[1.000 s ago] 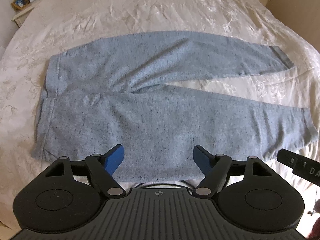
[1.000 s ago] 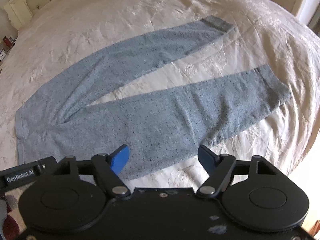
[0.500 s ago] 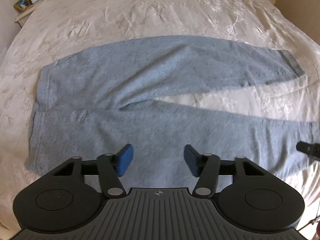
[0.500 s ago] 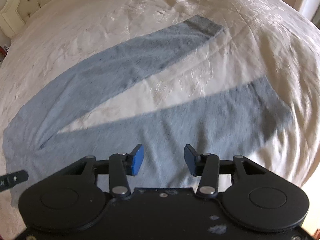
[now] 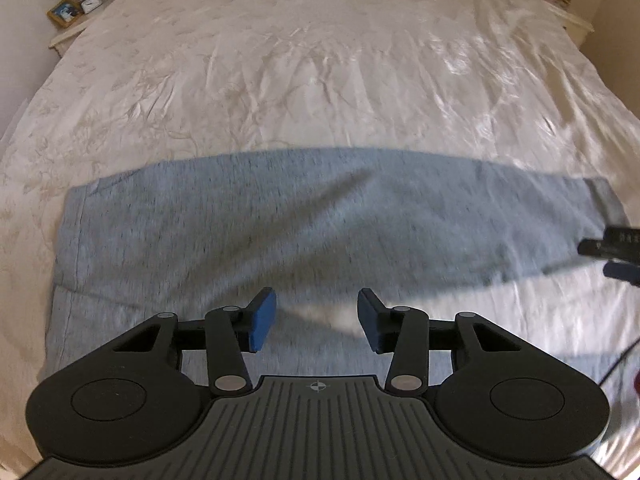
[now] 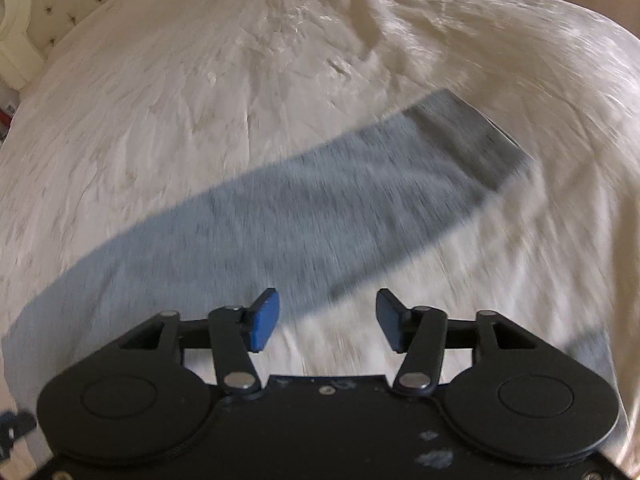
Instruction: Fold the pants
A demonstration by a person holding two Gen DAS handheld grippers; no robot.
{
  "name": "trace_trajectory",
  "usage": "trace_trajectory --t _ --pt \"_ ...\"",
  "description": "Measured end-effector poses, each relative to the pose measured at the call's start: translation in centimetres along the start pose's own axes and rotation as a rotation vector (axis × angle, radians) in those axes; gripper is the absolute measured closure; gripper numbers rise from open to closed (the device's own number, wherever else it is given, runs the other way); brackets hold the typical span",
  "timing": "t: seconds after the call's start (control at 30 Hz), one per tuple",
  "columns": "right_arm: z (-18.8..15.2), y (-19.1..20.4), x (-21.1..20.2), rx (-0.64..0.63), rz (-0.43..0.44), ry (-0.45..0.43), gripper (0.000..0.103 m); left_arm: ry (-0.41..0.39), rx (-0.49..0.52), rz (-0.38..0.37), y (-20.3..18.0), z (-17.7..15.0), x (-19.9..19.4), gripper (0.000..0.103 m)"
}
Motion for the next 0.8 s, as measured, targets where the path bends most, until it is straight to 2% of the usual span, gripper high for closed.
trace_trajectory --t 0.23,0.37,0.53,0.6,0.67,0.73,0.8 --pt "5.1 2.4 7.4 0.119 0.005 -0.016 0.035 0.038 -0.044 0.021 1.4 2.2 3.9 0.059" --pt "7.4 3.5 11.7 0.157 -0.081 -0.042 0.032 0.058 -0.057 0.027 2.2 2.6 5.8 0.059" --pt "8.6 3.4 16.5 0.177 -0.212 -0.013 0.033 0.086 -0.067 0.022 3.0 2.6 7.7 0.059" --pt "8.2 3.0 17.7 0.177 -0.251 0.015 0.045 0.094 -0.072 0.016 3.3 2.6 8.3 0.059" --pt "8.0 2.9 17.8 0.138 -0.295 0.030 0.092 0.096 -0.081 0.008 3.6 2.8 8.7 0.059" --pt "7.5 2.6 16.5 0.140 -0.248 0.027 0.098 0.095 -0.098 -0.007 3.9 3.1 9.0 0.059" --pt "6.6 1.6 14.0 0.179 -0.204 -0.002 0.099 0.095 -0.122 -0.028 4.2 3.7 9.3 0.059"
Point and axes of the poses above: each gripper's, at about its wrist camera, not at the fingertips, and x roughly the way its jaws point, y to its left, z to its top, the point moved 5 cm from there along x, roughly the way its jaws point, and after that the axes turned 7 degrees about -y, right-handed, at the moved point
